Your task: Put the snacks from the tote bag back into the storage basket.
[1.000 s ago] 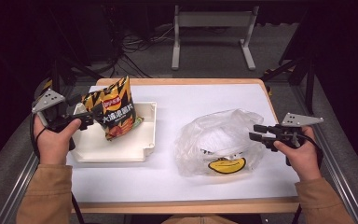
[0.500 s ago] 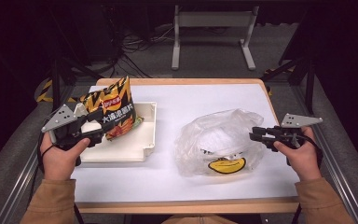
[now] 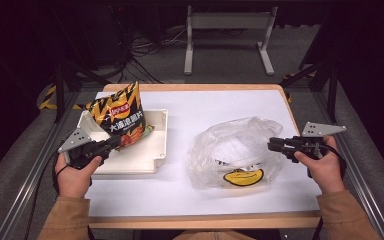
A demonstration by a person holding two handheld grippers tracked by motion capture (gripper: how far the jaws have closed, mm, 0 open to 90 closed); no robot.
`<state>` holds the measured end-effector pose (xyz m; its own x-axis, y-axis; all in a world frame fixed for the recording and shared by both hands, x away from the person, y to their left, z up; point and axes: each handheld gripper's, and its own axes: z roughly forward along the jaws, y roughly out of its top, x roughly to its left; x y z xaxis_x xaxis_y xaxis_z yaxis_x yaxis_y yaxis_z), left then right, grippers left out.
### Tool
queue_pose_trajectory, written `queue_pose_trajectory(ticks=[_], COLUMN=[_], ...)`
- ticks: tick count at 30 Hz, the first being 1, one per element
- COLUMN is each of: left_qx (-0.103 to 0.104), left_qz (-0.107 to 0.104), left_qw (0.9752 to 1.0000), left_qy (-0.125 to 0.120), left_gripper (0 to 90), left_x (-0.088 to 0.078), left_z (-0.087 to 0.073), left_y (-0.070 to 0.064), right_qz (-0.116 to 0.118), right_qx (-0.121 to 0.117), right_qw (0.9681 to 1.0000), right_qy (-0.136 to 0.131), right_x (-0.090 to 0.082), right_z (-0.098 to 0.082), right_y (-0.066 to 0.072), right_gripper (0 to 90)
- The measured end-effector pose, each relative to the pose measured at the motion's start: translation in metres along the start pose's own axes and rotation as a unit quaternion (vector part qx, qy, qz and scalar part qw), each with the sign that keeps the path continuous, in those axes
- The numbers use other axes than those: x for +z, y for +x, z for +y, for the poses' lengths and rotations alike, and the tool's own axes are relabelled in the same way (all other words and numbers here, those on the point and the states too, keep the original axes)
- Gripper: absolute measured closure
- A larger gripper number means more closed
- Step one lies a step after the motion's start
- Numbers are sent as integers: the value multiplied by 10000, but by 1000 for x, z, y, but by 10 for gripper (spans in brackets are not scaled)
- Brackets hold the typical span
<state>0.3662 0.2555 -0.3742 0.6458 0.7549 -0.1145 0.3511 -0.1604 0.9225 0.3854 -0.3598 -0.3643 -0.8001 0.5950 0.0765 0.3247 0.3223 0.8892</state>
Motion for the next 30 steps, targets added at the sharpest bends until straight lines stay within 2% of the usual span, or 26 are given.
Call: queue_pose_trajectory(ticks=[4, 7, 12, 17, 22, 26, 30], left_qx=[-184, -235, -515, -694, -728, -795, -917], left_qz=[79, 137, 103, 94, 170, 408, 391], left_qw=[9998, 9996, 9986, 9975, 9968, 9947, 9940], left_qy=[51, 71, 71, 106, 270, 503, 450], left_gripper=[868, 883, 891, 898, 897, 896, 890], left_x=[11, 14, 27, 37, 44, 50, 53], left_z=[-13, -17, -29, -38, -41, -42, -45], left_y=[8, 11, 17, 23, 25, 31, 37], right_qz=[-6, -11, -33, -48, -61, -112, -112], right_qx=[0, -7, -10, -35, -42, -64, -80], right_qw=[10000, 10000, 10000, 10000, 10000, 9999, 9999], right_qy=[-6, -10, -22, -15, -11, 32, 42], right_x=[-1, -1, -2, -2, -2, -2, -1], right_z=[0, 0, -1, -1, -1, -2, -2], right_y=[0, 0, -1, -1, -1, -2, -1], right_gripper=[737, 737, 731, 728, 726, 722, 716])
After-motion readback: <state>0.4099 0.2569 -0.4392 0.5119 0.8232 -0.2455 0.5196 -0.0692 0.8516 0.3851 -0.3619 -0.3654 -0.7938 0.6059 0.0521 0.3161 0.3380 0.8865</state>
